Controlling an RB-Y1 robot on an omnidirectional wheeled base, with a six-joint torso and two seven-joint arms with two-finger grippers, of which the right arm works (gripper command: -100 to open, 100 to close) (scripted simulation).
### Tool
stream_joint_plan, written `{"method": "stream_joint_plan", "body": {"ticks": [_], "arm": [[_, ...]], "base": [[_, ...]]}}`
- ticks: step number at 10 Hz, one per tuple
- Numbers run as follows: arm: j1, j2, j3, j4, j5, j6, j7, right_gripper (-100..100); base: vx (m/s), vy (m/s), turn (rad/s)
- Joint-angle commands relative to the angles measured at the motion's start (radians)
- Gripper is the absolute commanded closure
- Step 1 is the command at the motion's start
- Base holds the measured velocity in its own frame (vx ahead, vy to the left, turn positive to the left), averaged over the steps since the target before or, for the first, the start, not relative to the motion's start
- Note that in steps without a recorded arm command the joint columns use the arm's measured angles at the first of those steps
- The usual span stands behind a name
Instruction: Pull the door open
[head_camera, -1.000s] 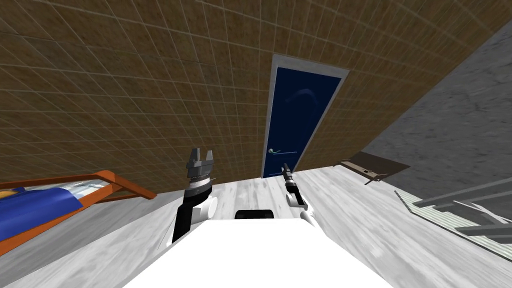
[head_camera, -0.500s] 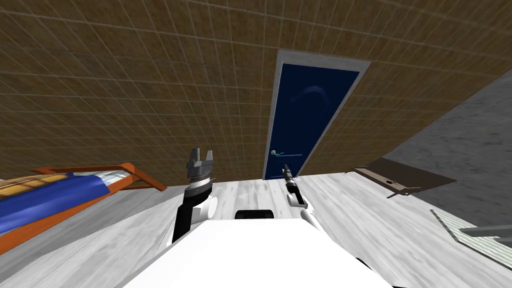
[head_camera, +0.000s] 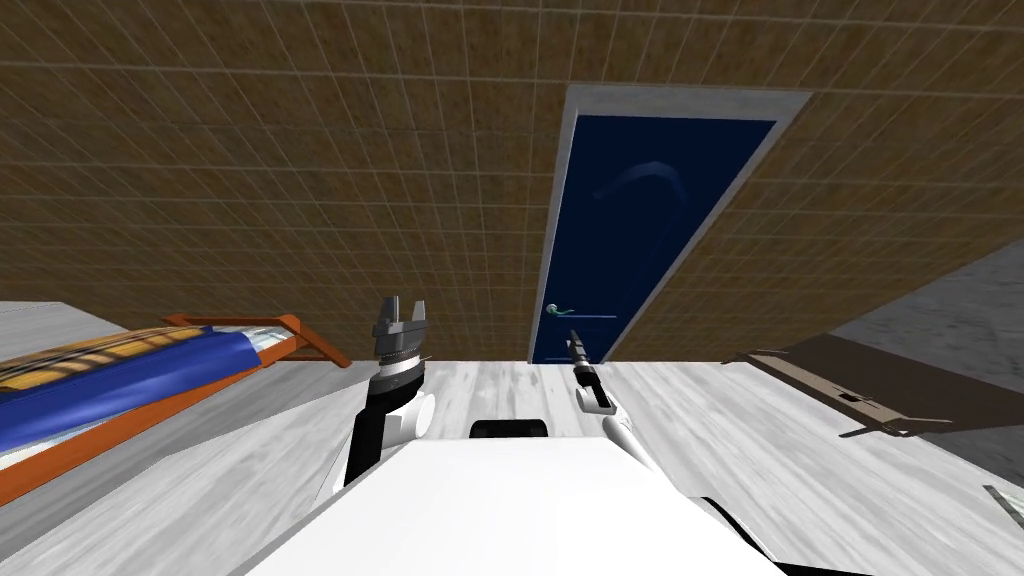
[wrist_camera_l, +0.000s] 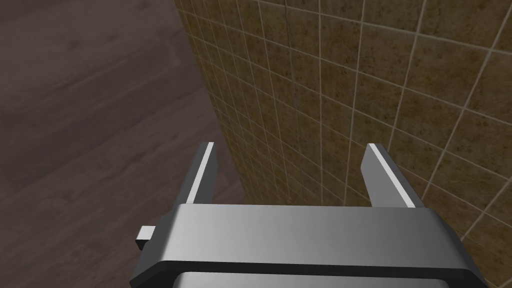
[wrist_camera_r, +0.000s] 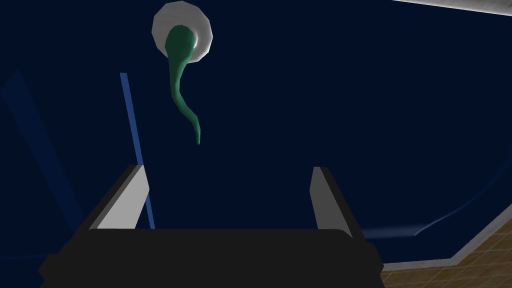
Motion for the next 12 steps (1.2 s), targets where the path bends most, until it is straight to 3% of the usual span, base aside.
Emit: {"method": "stream_joint_plan", "body": {"ticks": [1,3,7,12], "arm": [[-0.012,-0.007,-0.001,0.035,-0.005,-0.003,-0.003,-100],[-0.036,-0.019,-0.003,0.095,-0.014,-0.004,-0.006,-100],[-0.055,-0.028,-0.005,0.143,-0.021,-0.005,-0.010,-100],[-0.095,-0.048,-0.009,0.243,-0.035,-0.007,-0.016,-100]], "base": [[0.054,-0.071,0.128],[0.062,-0.101,0.220],[0.041,-0.062,0.085],[0.039,-0.070,0.124]]}}
